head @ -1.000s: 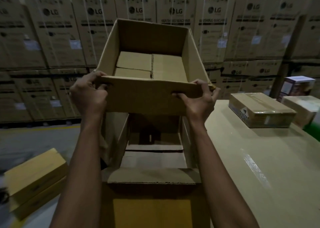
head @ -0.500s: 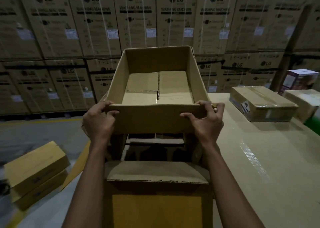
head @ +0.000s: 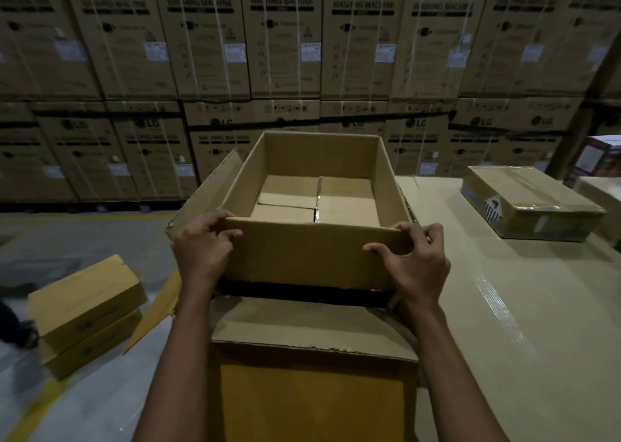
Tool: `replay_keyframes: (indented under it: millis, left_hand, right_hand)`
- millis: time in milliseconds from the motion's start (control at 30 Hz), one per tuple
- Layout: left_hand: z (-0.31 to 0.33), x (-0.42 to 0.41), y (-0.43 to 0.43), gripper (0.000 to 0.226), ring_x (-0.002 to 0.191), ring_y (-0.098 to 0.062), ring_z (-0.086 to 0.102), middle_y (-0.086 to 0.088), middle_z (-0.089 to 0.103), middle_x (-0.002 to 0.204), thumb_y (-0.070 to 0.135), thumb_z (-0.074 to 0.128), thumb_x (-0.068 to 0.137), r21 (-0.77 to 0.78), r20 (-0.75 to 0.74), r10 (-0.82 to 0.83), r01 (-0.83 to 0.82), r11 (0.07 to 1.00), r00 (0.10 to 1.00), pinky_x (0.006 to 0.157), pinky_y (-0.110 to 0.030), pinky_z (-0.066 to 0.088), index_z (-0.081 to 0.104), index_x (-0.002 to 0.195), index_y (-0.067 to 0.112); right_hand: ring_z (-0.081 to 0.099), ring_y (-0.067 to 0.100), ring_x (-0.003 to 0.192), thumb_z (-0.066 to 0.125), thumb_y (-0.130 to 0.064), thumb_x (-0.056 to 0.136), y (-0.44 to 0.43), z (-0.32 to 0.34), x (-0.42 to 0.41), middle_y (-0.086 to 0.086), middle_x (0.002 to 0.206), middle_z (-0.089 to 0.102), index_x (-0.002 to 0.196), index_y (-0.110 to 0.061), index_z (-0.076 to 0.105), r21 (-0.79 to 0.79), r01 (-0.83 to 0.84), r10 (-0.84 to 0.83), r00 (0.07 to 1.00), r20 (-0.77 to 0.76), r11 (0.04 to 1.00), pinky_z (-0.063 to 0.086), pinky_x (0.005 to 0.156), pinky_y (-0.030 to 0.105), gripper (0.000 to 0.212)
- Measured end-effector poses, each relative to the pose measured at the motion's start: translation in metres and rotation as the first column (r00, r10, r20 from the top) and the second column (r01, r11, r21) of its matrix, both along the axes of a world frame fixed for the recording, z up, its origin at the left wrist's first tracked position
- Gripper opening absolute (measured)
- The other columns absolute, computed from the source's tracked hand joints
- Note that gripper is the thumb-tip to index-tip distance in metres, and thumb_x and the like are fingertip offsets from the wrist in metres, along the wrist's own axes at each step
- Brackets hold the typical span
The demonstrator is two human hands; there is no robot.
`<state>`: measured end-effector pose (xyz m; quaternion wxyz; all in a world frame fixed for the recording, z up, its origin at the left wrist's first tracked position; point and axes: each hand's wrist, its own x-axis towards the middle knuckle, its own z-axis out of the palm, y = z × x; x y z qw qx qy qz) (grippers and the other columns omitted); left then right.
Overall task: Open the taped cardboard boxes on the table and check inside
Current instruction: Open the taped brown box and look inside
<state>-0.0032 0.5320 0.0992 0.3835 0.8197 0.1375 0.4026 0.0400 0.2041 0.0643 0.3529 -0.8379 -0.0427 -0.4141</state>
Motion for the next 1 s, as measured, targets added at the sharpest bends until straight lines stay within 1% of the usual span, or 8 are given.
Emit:
replay_keyframes:
  millis: [167, 367, 433, 533, 633, 833, 900, 1000]
  left_hand:
    - [-0.01, 0.009, 0.006, 0.035, 0.097, -0.014, 0.063, -0.003, 0.076, 0.107, 0.008, 0.087, 0.073, -0.016, -0.148, -0.005, 0.003, 1.0, 0.989, 0.093, -0.036, 0.054, 0.079, 0.103, 0.025]
    - [-0.03, 0.018, 0.02, 0.039, 0.1, -0.025, 0.068, -0.006, 0.076, 0.104, 0.019, 0.093, 0.068, 0.046, -0.426, 0.064, -0.049, 0.998, 0.903, 0.093, -0.043, 0.057, 0.079, 0.104, 0.02]
    - [-0.038, 0.016, 0.019, 0.036, 0.096, -0.027, 0.068, -0.009, 0.074, 0.098, 0.016, 0.093, 0.068, 0.038, -0.51, 0.044, -0.028, 0.999, 0.859, 0.086, -0.044, 0.06, 0.078, 0.101, 0.017]
    - [-0.044, 0.016, 0.016, 0.025, 0.078, -0.019, 0.066, -0.01, 0.071, 0.091, 0.006, 0.088, 0.074, -0.004, -0.598, -0.031, 0.036, 0.999, 0.801, 0.055, -0.031, 0.057, 0.076, 0.095, 0.012]
    - [-0.043, 0.015, 0.017, 0.021, 0.074, -0.017, 0.063, -0.012, 0.072, 0.092, 0.005, 0.086, 0.077, 0.031, -0.59, -0.017, 0.044, 0.999, 0.807, 0.046, -0.018, 0.043, 0.077, 0.095, 0.01]
    - [-0.047, 0.007, 0.019, 0.023, 0.092, -0.02, 0.063, -0.002, 0.073, 0.1, 0.017, 0.083, 0.081, 0.128, -0.386, 0.075, -0.027, 0.991, 0.919, 0.079, -0.039, 0.056, 0.078, 0.103, 0.024]
    - [-0.048, 0.009, 0.019, 0.023, 0.091, -0.019, 0.064, -0.001, 0.072, 0.099, 0.019, 0.083, 0.081, 0.125, -0.401, 0.057, -0.008, 0.992, 0.914, 0.074, -0.035, 0.056, 0.078, 0.102, 0.026]
    - [-0.054, 0.015, 0.023, 0.02, 0.087, -0.019, 0.065, -0.002, 0.068, 0.102, 0.023, 0.082, 0.082, 0.091, -0.536, -0.001, 0.06, 0.994, 0.844, 0.062, -0.029, 0.056, 0.074, 0.096, 0.036]
  right_hand:
    - [0.062, 0.022, 0.09, 0.086, -0.065, 0.063, 0.005, -0.021, 0.006, 0.01, 0.113, 0.056, 0.108, -0.016, 0.069, -0.039, -0.008, 0.003, 0.993, -0.119, 0.999, 0.052, 0.068, 0.029, 0.069]
    - [0.052, 0.016, 0.094, 0.088, -0.058, 0.069, 0.013, -0.027, 0.005, 0.011, 0.121, 0.05, 0.111, -0.015, 0.066, -0.105, -0.049, 0.022, 0.971, -0.239, 0.993, 0.058, 0.071, 0.034, 0.065]
    - [0.051, 0.015, 0.096, 0.088, -0.055, 0.071, 0.016, -0.03, 0.004, 0.008, 0.123, 0.048, 0.114, -0.016, 0.066, -0.152, -0.07, 0.014, 0.94, -0.341, 0.986, 0.057, 0.076, 0.034, 0.063]
    - [0.055, 0.017, 0.103, 0.088, -0.053, 0.073, 0.016, -0.037, 0.003, 0.004, 0.128, 0.045, 0.114, -0.018, 0.068, -0.198, -0.133, 0.002, 0.835, -0.551, 0.971, 0.057, 0.085, 0.033, 0.057]
    - [0.058, 0.021, 0.105, 0.084, -0.055, 0.076, 0.013, -0.042, 0.001, 0.004, 0.128, 0.046, 0.113, -0.016, 0.069, -0.217, -0.137, -0.017, 0.809, -0.588, 0.967, 0.057, 0.083, 0.035, 0.056]
    - [0.052, 0.016, 0.085, 0.078, -0.056, 0.084, 0.01, -0.037, -0.007, 0.008, 0.12, 0.049, 0.107, -0.014, 0.068, -0.22, -0.058, -0.029, 0.927, -0.375, 0.974, 0.046, 0.065, 0.028, 0.049]
    - [0.061, 0.023, 0.092, 0.075, -0.054, 0.087, 0.01, -0.037, -0.009, 0.009, 0.127, 0.049, 0.115, -0.016, 0.068, -0.218, -0.074, -0.018, 0.921, -0.39, 0.973, 0.051, 0.068, 0.03, 0.048]
    - [0.063, 0.029, 0.114, 0.068, -0.053, 0.093, 0.013, -0.042, -0.008, 0.01, 0.153, 0.037, 0.132, -0.027, 0.061, -0.284, -0.136, -0.029, 0.86, -0.509, 0.949, 0.059, 0.088, 0.039, 0.047]
